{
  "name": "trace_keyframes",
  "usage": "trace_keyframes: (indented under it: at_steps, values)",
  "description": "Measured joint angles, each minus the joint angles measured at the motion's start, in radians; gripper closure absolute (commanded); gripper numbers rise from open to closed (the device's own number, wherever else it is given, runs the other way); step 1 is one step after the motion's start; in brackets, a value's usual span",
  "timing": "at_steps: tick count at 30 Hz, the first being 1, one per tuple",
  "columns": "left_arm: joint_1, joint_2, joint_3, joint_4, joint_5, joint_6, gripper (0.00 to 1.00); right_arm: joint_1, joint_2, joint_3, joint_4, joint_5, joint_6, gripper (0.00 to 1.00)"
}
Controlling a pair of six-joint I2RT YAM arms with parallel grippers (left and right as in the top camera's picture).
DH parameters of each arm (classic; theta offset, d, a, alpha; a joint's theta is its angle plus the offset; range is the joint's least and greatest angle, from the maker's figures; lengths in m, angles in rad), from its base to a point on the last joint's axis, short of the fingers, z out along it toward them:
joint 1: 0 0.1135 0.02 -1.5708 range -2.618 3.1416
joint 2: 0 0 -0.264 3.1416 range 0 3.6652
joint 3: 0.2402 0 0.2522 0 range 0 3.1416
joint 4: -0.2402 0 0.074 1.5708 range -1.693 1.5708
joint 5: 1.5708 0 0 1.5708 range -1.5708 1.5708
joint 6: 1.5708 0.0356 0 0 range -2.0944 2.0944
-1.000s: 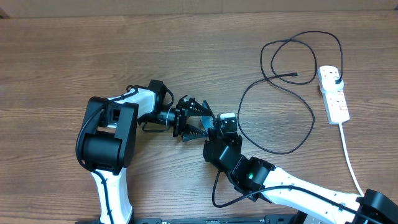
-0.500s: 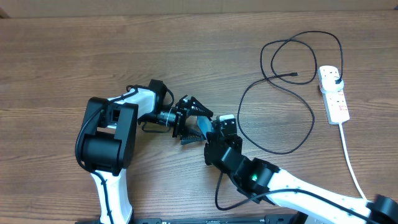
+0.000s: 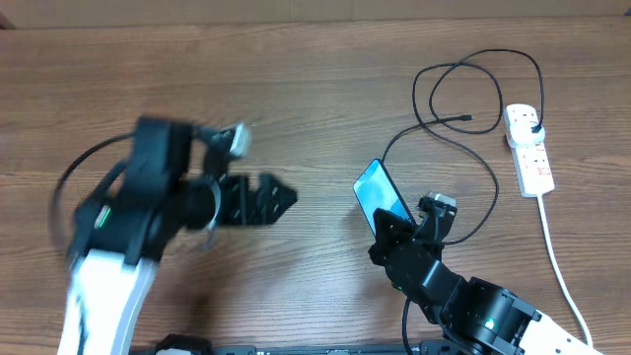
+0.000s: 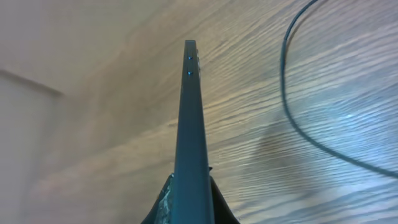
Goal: Plug charger to phone and switch on socket
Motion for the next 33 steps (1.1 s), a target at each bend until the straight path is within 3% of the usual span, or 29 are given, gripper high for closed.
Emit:
trace_keyframes:
  at_steps: [2,7,9,12,15,18,21,25,29,33]
  values:
    - [0.000,-0.138,0.000,-0.049,-0.093,-0.013,0.01,0.000,0.005,-0.039,0.096,-0.011,0.086,0.96]
    - [0.000,-0.483,0.005,-0.198,-0.352,-0.159,0.00,0.000,0.104,-0.222,0.631,-0.139,0.214,0.96]
    - [0.000,-0.525,-0.002,-0.226,-0.406,-0.220,0.00,0.000,0.141,-0.260,0.790,-0.182,0.224,0.96]
    - [0.000,-0.582,-0.075,-0.258,-0.475,-0.340,0.00,-0.001,0.231,-0.267,0.922,-0.259,0.245,0.96]
    - [0.000,-0.612,-0.213,-0.193,-0.502,-0.492,0.00,0.000,0.298,-0.269,0.972,-0.305,0.293,0.96]
    - [0.000,-0.609,-0.412,-0.019,-0.471,-0.651,0.00,-0.001,0.349,-0.271,1.006,-0.329,0.343,0.96]
    - [0.000,-0.595,-0.693,0.458,-0.278,-0.843,0.00,0.000,0.363,-0.273,1.036,-0.343,0.369,0.96]
    - [0.000,-0.555,-0.875,0.831,-0.111,-1.048,0.00,0.000,0.364,-0.273,1.039,-0.366,0.405,0.96]
    - [0.000,-0.483,-0.979,0.945,0.018,-1.279,0.03,0.000,0.364,-0.273,1.039,-0.428,0.467,0.96]
    - [0.000,-0.424,-0.986,0.988,0.080,-1.398,0.05,0.000,0.364,-0.273,1.038,-0.521,0.542,0.96]
